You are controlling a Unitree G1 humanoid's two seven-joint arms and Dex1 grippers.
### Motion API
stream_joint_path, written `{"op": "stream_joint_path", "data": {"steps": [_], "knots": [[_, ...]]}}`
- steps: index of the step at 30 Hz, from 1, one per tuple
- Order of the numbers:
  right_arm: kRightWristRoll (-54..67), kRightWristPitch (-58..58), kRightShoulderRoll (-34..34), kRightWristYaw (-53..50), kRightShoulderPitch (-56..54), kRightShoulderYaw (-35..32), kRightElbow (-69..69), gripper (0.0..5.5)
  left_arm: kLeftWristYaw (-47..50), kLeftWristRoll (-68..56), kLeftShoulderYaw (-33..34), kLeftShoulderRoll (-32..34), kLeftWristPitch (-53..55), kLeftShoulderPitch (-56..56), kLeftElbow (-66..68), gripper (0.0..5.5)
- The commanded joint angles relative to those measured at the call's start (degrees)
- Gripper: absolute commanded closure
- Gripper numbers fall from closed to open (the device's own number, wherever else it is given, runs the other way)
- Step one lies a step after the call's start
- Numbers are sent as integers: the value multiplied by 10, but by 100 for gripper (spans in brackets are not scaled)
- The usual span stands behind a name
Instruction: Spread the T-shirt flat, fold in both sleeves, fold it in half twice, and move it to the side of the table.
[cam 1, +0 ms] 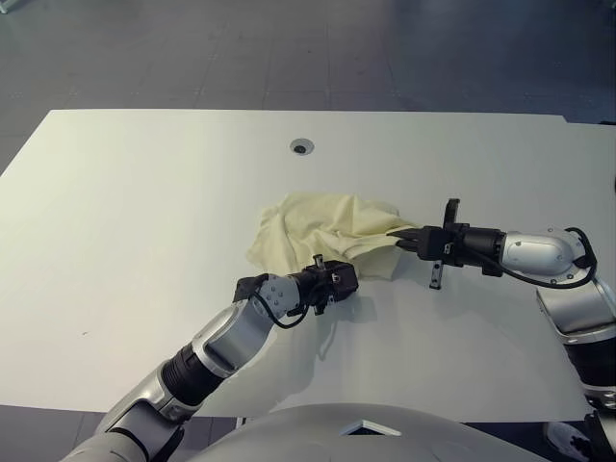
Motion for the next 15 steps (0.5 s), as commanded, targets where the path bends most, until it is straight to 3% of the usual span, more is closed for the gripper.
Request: {"op": "stream_joint_path", "data": {"steps": [1, 8, 15], "knots": [[4, 8, -3, -2, 11, -5, -14, 550, -6, 23, -3, 18, 41, 11, 1, 429], [8, 21, -1, -9, 9, -14, -19, 550, -30, -7, 37, 43, 42, 27, -50, 547], [41, 51, 20, -24, -30, -34, -23, 550, -104, -119, 178, 81, 12, -9, -86, 547]]}}
